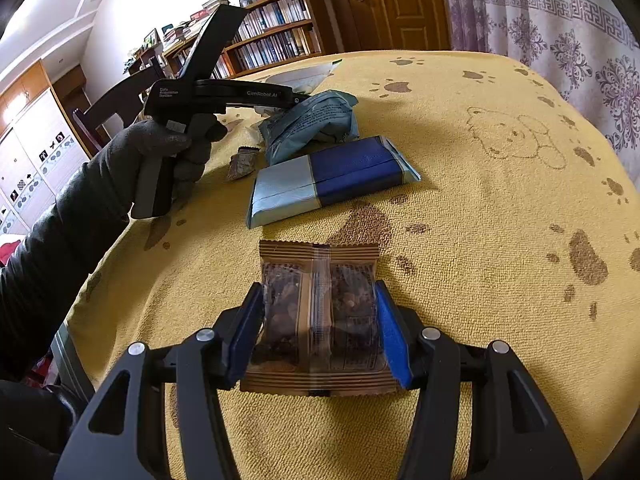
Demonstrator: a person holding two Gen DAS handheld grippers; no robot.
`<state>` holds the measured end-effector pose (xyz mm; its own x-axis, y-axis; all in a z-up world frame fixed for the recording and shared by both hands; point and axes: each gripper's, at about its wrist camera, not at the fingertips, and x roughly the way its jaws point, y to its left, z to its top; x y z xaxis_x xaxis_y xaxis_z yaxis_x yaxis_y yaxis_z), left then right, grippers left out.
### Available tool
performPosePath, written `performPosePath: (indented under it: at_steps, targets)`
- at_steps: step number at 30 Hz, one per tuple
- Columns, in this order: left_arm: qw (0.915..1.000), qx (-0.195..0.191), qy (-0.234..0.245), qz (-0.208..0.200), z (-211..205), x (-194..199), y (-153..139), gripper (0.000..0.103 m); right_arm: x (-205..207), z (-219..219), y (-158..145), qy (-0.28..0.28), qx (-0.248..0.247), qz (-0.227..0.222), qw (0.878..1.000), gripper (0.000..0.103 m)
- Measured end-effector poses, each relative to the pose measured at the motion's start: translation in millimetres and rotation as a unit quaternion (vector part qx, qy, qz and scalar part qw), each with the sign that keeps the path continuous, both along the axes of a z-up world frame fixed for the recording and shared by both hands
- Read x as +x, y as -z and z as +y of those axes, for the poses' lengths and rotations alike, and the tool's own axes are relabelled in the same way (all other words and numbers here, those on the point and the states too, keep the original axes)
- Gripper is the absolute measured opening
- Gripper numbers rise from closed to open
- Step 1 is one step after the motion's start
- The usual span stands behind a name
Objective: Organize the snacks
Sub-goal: 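Grasp the white green-printed bag with the left tool while the right tool holds the cookie packet, then carry the white bag into the basket and open the left tool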
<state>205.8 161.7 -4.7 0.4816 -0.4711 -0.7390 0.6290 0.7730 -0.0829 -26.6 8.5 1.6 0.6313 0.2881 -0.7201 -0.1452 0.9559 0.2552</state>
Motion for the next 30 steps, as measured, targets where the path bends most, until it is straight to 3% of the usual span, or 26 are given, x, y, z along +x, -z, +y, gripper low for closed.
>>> performPosePath:
  at_steps: [4,12,22,30]
  targets:
    - [0.9999,-0.010,-0.003,-0.003,1.7,-4.0,-2.8,0.042,-0.1,-0.1,0.2,0.000,0.001,0.000,1.000,0.055]
    - [0.9990,-0.025,-0.037,-0.011,20.0,-10.5,-13.4,0.038,0.0,-0.4,0.1,0.000,0.001,-0.002,1.000,0.055]
    - [0.9943,-0.067,-0.065,-0.050,56.2,-34.7,-54.2,0.038,-0.1,-0.2,0.2,-0.001,0.001,-0.002,1.000,0.055]
    - [0.9872,-0.078,-0.101,-0.096,87.6,-59.0,-90.2,0.038,0.7,1.0,-0.4,0.000,-0.004,-0.004,1.000,0.055]
